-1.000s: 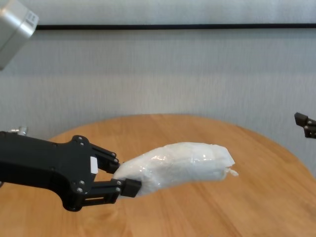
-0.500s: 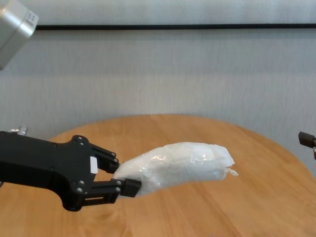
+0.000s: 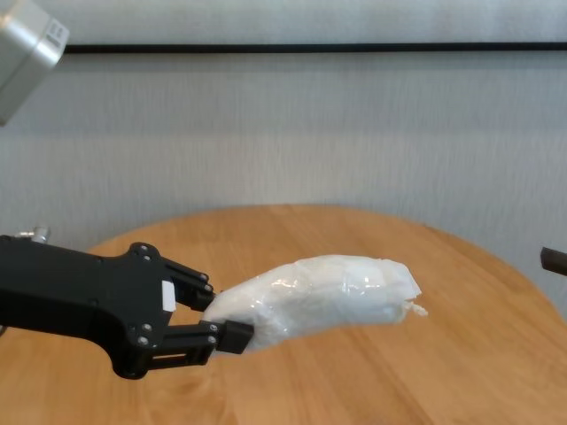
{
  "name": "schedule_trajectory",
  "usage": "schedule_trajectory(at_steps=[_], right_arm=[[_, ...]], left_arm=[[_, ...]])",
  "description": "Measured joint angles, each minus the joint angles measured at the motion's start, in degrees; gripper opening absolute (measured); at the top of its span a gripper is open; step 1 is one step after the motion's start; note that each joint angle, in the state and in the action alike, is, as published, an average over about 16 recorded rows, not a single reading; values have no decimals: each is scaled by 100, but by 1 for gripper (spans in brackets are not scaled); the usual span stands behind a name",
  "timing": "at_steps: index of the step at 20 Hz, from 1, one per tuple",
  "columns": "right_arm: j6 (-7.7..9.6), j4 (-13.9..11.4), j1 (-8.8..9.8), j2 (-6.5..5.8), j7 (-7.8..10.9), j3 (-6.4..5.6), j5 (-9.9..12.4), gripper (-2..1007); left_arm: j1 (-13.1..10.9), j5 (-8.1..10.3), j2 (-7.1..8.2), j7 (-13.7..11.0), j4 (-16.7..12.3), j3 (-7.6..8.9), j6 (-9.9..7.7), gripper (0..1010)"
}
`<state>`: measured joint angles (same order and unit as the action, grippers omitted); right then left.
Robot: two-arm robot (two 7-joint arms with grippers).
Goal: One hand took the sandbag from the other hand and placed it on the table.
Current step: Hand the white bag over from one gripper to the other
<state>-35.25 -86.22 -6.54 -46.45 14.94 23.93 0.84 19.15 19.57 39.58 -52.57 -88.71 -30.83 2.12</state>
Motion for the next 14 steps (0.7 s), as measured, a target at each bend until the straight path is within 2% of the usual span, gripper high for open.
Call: schedule_trajectory(at_steps=[8, 14], right_arm=[[-548, -44, 139, -70, -63, -67, -691, 1000], [-923, -82, 295, -11, -197, -115, -1276, 1000]], left_arm=[[0, 0, 0, 0, 0, 0, 0, 278], [0, 0, 0, 0, 0, 0, 0, 278]])
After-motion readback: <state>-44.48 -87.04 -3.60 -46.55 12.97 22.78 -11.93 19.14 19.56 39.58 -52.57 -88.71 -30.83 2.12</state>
